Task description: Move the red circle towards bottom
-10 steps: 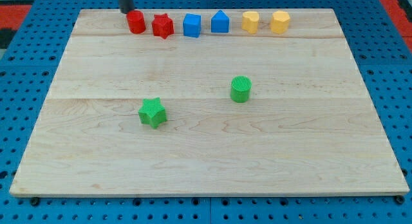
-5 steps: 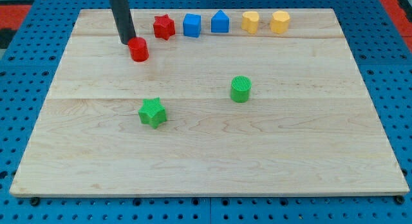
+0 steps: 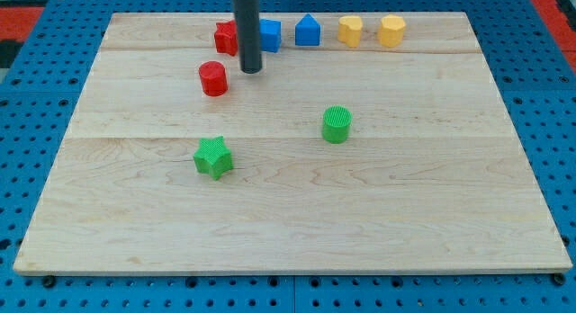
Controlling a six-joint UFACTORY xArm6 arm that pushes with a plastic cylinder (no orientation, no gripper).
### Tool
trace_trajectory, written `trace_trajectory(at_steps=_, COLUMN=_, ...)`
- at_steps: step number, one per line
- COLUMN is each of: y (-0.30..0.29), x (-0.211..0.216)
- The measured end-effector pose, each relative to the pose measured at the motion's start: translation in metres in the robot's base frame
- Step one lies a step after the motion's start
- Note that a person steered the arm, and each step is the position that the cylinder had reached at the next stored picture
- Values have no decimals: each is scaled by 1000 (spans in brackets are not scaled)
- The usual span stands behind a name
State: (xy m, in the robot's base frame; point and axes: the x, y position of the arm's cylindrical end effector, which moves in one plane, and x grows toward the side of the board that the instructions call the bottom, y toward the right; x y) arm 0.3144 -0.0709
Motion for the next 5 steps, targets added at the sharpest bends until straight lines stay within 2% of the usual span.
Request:
trace_trajectory(at_steps=1, y=-36, x=9)
trace_trajectory(at_steps=3, y=-41, x=53)
trace_trajectory(at_steps=4, y=-46, x=61)
trace_trajectory(at_steps=5, y=-77, x=66)
